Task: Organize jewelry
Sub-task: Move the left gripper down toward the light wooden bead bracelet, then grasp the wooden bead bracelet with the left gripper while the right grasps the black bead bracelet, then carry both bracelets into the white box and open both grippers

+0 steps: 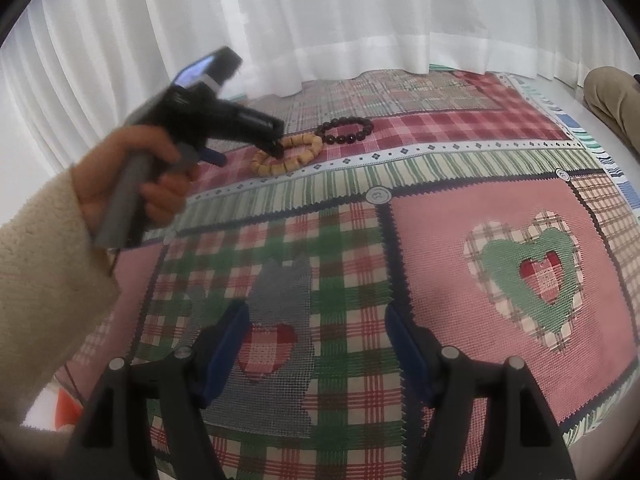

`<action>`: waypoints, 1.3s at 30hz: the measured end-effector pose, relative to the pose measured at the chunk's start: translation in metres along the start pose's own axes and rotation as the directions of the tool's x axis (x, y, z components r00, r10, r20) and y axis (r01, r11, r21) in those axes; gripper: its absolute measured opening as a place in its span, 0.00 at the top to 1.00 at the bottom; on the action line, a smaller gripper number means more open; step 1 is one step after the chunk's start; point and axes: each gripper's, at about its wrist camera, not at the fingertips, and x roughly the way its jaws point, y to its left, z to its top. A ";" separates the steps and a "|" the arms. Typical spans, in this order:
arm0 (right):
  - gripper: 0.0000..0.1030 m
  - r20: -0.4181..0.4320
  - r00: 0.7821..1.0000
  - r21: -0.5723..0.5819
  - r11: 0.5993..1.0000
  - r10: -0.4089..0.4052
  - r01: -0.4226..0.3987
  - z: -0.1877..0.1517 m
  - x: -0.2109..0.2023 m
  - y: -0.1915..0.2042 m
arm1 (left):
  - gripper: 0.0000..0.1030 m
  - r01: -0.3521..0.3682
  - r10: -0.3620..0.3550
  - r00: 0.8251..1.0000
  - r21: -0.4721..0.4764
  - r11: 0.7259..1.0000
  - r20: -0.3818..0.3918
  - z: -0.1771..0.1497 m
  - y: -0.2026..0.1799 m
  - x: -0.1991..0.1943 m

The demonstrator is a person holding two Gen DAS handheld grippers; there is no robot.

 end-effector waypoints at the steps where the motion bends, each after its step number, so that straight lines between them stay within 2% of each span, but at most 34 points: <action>1: 0.30 0.001 1.000 0.002 1.000 0.000 0.000 0.000 0.000 0.000 | 0.18 -0.008 0.008 1.000 0.003 1.000 0.009 -0.002 -0.001 0.000; 3: 0.30 0.000 1.000 0.004 1.000 0.000 0.000 0.000 0.000 -0.001 | 0.20 -0.017 0.016 1.000 0.012 1.000 0.026 -0.004 -0.002 0.000; 6: 0.30 -0.002 1.000 0.006 1.000 -0.001 0.001 -0.001 0.000 -0.001 | 0.37 -0.016 0.014 0.999 0.024 1.000 0.050 -0.005 -0.003 -0.004; 8: 0.30 -0.004 1.000 0.005 1.000 -0.002 0.002 -0.002 0.000 -0.001 | 0.65 -0.019 0.017 0.998 0.033 0.999 0.059 -0.007 -0.006 -0.007; 9: 0.30 -0.006 1.000 0.006 1.000 -0.003 0.003 -0.002 0.000 -0.001 | 0.74 -0.021 0.019 0.998 0.036 0.999 0.061 -0.007 -0.007 -0.008; 10: 0.30 -0.008 1.000 0.006 1.000 -0.003 0.003 -0.002 0.000 -0.001 | 0.88 -0.020 0.018 0.998 0.039 0.999 0.059 -0.006 -0.007 -0.008; 12: 0.30 -0.010 1.000 0.008 1.000 -0.004 0.004 -0.002 0.001 -0.001 | 0.88 -0.032 0.030 0.998 0.035 0.999 0.057 -0.009 -0.007 -0.011; 14: 0.30 -0.011 1.000 0.009 1.000 -0.003 0.003 -0.001 -0.001 -0.002 | 0.88 -0.011 0.011 0.998 0.010 1.000 0.055 -0.013 0.000 -0.013; 18: 0.30 -0.021 1.000 0.016 1.000 0.010 -0.010 0.004 -0.003 -0.007 | 0.88 0.068 -0.065 0.997 -0.058 0.996 0.049 -0.026 0.023 -0.025; 21: 0.30 -0.043 0.996 0.047 0.996 0.073 -0.071 0.017 -0.005 -0.017 | 0.88 0.122 -0.117 0.992 -0.104 0.987 0.052 -0.040 0.046 -0.040; 23: 0.30 -0.049 0.993 0.081 0.991 0.111 -0.107 0.039 -0.006 -0.030 | 0.88 0.154 -0.147 0.987 -0.131 0.979 0.064 -0.051 0.064 -0.051; 27: 0.30 -0.052 0.993 0.060 0.993 0.104 -0.101 0.107 0.009 -0.045 | 0.88 0.190 -0.175 0.979 -0.166 0.968 0.100 -0.067 0.089 -0.072; 29: 0.30 -0.069 0.996 -0.012 0.999 0.048 -0.049 0.146 0.035 -0.041 | 0.88 0.196 -0.178 0.978 -0.177 0.964 0.111 -0.072 0.096 -0.078; 31: 0.33 -0.112 0.992 -0.082 0.994 0.058 -0.067 0.175 0.068 -0.031 | 0.88 0.198 -0.179 0.977 -0.183 0.963 0.115 -0.075 0.101 -0.081; 33: 0.53 -0.178 0.983 -0.122 0.990 0.049 -0.072 0.197 0.108 -0.019 | 0.88 0.197 -0.177 0.977 -0.190 0.962 0.118 -0.076 0.104 -0.082; 36: 0.55 -0.259 0.965 -0.147 0.987 0.026 -0.066 0.217 0.166 -0.005 | 0.88 0.200 -0.179 0.977 -0.198 0.960 0.120 -0.080 0.110 -0.085; 39: 0.55 -0.295 0.955 -0.169 0.985 -0.026 -0.025 0.225 0.201 0.002 | 0.88 0.206 -0.184 0.975 -0.193 0.959 0.125 -0.082 0.112 -0.087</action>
